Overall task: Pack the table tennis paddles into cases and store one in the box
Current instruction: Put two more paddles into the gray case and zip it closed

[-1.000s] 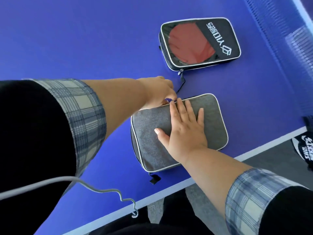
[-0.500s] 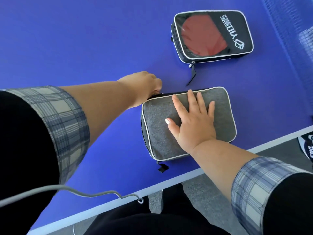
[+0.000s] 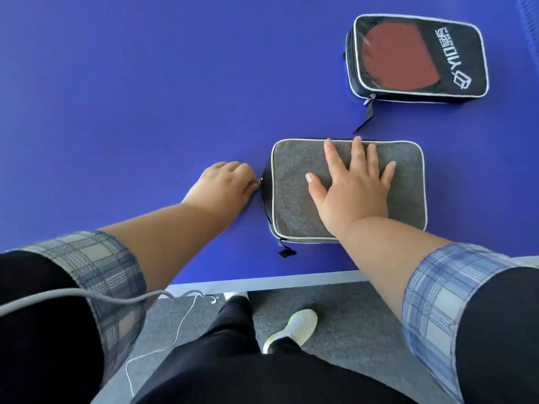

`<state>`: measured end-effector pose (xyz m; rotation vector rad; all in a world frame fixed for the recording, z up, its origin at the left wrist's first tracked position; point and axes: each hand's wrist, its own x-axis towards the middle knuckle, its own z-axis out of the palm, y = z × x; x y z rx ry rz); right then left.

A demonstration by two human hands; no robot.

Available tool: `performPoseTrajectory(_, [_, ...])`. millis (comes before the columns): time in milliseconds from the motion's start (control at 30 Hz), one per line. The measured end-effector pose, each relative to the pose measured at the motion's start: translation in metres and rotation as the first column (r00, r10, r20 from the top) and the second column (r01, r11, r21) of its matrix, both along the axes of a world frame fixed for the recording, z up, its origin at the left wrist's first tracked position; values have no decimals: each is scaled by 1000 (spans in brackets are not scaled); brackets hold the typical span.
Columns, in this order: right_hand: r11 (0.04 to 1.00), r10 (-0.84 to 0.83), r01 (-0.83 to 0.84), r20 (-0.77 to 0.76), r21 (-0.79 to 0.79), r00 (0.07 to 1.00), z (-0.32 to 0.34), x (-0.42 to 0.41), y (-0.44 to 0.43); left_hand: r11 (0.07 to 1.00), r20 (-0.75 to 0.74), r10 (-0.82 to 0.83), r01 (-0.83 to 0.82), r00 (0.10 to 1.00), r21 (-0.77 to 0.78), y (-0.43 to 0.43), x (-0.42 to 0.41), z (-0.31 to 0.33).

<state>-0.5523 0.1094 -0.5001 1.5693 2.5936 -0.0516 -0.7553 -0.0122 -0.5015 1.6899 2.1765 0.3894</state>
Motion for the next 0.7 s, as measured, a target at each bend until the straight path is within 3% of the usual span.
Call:
performPoseTrajectory(200, [1000,3,-3,-35,-17,999,1,1,1,993,49,88,-84,995,-78,-35,46,-2])
performPoseTrajectory(367, [1000,4,-5,-56,-25,998,1,1,0,991,56,56,-48,997,-124,-59,75,2])
performPoseTrajectory(700, [1000,-9,7,-58,-31,998,-1,1,1,957,91,222,-199,971,-211,-62,103,4])
